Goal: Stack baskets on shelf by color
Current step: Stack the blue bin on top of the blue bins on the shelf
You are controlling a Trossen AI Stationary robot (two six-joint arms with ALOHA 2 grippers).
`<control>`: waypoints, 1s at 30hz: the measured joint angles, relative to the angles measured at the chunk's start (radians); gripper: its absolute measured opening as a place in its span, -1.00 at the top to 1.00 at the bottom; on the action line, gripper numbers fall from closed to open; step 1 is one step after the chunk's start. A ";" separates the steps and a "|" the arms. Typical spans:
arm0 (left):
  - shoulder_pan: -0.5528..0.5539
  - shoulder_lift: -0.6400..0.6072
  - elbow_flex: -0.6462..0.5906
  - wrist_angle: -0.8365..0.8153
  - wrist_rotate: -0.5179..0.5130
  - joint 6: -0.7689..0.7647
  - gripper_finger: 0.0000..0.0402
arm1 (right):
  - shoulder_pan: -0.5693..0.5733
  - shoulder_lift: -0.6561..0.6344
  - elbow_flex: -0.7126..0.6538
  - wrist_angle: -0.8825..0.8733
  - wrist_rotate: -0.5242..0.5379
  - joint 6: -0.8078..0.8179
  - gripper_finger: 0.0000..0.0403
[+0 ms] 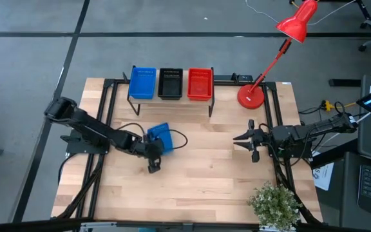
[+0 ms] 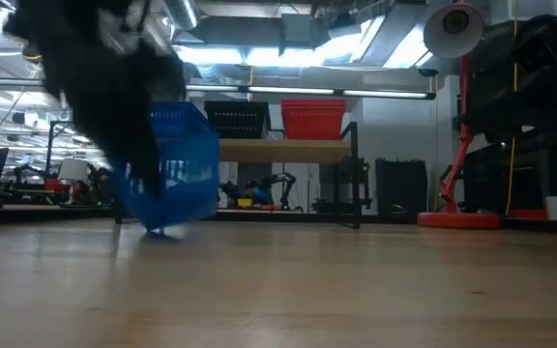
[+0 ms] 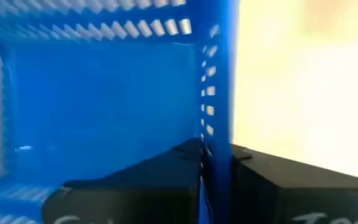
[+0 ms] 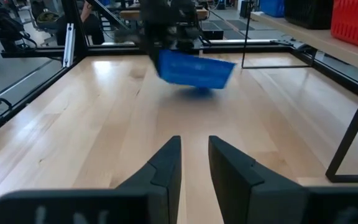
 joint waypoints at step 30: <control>0.860 -0.348 0.618 -0.927 0.154 1.116 1.00 | 0.000 0.000 0.000 -0.003 0.000 0.002 0.60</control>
